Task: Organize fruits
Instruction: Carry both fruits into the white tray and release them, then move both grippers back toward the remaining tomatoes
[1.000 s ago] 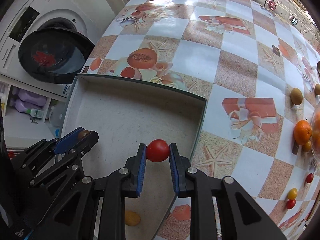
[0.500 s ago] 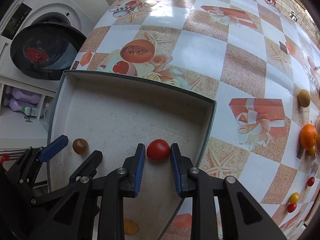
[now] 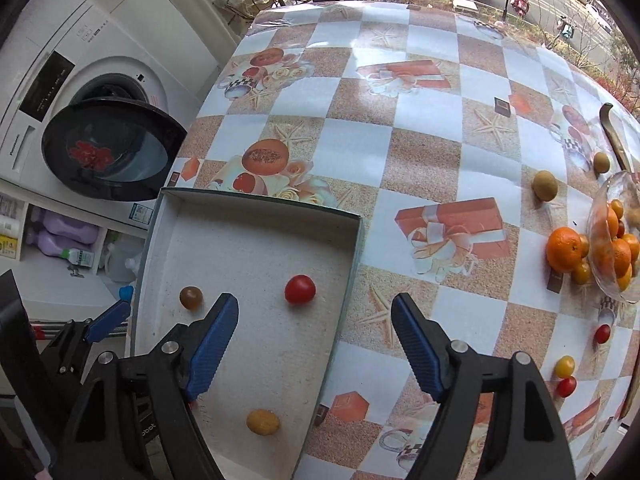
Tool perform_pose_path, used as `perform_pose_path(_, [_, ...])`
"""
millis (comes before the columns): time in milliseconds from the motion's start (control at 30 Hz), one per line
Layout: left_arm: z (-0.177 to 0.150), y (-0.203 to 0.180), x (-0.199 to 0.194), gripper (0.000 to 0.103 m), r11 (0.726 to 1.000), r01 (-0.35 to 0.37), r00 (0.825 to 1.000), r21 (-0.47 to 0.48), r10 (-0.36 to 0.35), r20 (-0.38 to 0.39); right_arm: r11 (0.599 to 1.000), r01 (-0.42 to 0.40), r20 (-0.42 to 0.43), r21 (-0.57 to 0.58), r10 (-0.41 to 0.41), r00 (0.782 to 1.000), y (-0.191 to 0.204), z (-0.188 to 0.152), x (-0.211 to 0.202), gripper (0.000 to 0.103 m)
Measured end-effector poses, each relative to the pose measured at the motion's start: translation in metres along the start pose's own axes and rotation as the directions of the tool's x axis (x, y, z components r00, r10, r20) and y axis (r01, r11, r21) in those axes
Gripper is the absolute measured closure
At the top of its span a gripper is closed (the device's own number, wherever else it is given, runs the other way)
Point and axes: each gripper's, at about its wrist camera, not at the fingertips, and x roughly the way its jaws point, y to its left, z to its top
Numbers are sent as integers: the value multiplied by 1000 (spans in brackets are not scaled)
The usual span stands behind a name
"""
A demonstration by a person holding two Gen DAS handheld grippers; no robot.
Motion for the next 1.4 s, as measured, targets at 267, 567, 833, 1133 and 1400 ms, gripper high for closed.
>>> perform_pose_path(267, [-27, -59, -28, 24, 991, 68, 998, 114, -67, -15, 981, 82, -54, 174, -73, 996, -77, -63, -19, 21])
perform_pose_path(567, [-61, -133, -50, 24, 954, 164, 986, 252, -153, -65, 944, 155, -120, 292, -124, 985, -143, -136, -36, 21])
perform_pose_path(833, [-86, -184, -38, 24, 921, 208, 976, 330, -174, -128, 923, 184, -149, 339, -141, 979, -178, -172, -40, 21])
perform_pose_path(1133, [-99, -202, -18, 24, 912, 212, 971, 352, -157, -178, 934, 164, -150, 317, -122, 981, -185, -179, -31, 21])
perform_pose_path(1400, [-105, -201, -3, 24, 923, 222, 961, 316, -152, -232, 946, 164, -143, 278, -128, 981, -177, -177, -22, 22])
